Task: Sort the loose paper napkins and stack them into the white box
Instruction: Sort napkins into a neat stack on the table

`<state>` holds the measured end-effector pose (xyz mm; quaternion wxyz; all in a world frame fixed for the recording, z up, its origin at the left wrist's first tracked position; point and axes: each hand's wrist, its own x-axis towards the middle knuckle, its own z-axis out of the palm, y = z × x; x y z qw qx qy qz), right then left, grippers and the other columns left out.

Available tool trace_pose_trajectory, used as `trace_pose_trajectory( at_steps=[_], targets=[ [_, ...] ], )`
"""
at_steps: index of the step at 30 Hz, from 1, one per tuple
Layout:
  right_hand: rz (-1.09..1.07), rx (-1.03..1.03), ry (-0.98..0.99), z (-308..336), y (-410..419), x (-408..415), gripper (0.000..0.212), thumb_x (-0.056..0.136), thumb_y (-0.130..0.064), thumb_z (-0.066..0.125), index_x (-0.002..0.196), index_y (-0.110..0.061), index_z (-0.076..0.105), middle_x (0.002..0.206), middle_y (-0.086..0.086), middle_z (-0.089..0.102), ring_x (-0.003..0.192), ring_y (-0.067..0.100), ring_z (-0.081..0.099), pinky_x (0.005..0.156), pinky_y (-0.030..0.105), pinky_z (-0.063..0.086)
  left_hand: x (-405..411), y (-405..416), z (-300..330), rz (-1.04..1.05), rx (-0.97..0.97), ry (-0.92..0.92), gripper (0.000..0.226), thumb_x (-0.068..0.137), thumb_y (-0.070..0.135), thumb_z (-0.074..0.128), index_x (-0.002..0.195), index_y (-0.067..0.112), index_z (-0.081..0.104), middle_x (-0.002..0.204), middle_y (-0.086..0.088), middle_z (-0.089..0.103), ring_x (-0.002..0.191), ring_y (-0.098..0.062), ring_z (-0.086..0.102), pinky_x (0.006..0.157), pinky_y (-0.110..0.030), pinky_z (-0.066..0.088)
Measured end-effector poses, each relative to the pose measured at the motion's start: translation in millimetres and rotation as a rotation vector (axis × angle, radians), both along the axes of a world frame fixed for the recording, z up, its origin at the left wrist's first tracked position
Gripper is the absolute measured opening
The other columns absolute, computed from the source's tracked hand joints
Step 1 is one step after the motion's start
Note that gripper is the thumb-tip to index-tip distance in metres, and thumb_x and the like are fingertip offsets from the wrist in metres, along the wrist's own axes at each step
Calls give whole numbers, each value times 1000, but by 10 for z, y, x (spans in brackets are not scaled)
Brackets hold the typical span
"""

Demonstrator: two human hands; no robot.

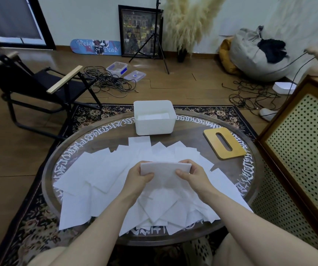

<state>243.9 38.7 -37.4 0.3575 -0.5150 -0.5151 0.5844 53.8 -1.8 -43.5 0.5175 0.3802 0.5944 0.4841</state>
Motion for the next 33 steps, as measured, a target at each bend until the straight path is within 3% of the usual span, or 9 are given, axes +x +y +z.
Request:
trace_pose_trajectory(
  at_steps=[5,8,10,13,16,19,22,28,33],
  targets=[
    [31,-42,-89,-49,-27,-1,19,87,2,62,95,-15,63,92,-2,69,83,13,67,71,24,57,-41,-21,-91,-30,-31,69,34,85,-10,54,96,21,63,99,0,70,91,-18,66,76,-29,53],
    [53,-53,-232,-96,-39,20,20,83,-4,67,90,-23,67,96,-1,72,93,22,68,86,40,56,-61,-46,-129,-52,-15,169,35,85,-7,54,95,25,63,99,4,69,93,-16,65,78,-28,53],
    [47,-57,-277,-93,-50,26,19,82,-5,69,87,-23,67,94,0,72,93,23,68,87,43,55,-61,-69,-141,-52,-2,235,29,86,-2,58,94,25,64,98,6,69,92,-13,65,76,-26,52],
    [14,-45,-207,-52,-64,13,19,84,2,66,90,-16,67,92,1,71,90,24,67,82,38,56,-57,-62,-158,21,19,313,11,85,5,63,81,15,63,80,6,66,74,-12,60,63,-22,44],
    [-12,-47,-125,-3,-68,-13,19,85,3,65,97,-11,68,94,3,72,87,22,69,76,31,58,-57,-39,-163,139,27,288,17,81,7,67,69,7,55,65,-4,58,62,-16,50,59,-28,37],
    [-80,-68,-59,30,-47,-38,17,85,2,66,100,-6,67,94,5,73,84,21,69,78,34,57,-52,-10,-98,226,10,164,9,81,9,70,79,14,63,79,-6,70,70,-20,62,62,-27,45],
    [-132,-76,-52,79,37,-79,14,85,-2,66,99,-5,63,89,8,73,69,19,66,72,33,53,-100,86,-20,232,42,125,12,83,10,69,90,17,63,80,-7,71,65,-19,62,58,-24,43],
    [-161,-2,-33,282,411,-240,20,87,2,62,103,-10,56,74,2,64,59,16,56,59,15,45,-336,394,177,205,140,170,21,86,7,65,101,21,61,82,-17,68,70,-20,61,68,-32,49],
    [-166,67,-59,401,790,-376,21,86,8,61,98,-9,58,71,4,63,59,15,55,54,14,46,-519,697,280,134,176,262,26,86,8,63,104,26,62,78,-13,66,68,-18,58,70,-37,49]
  ],
)
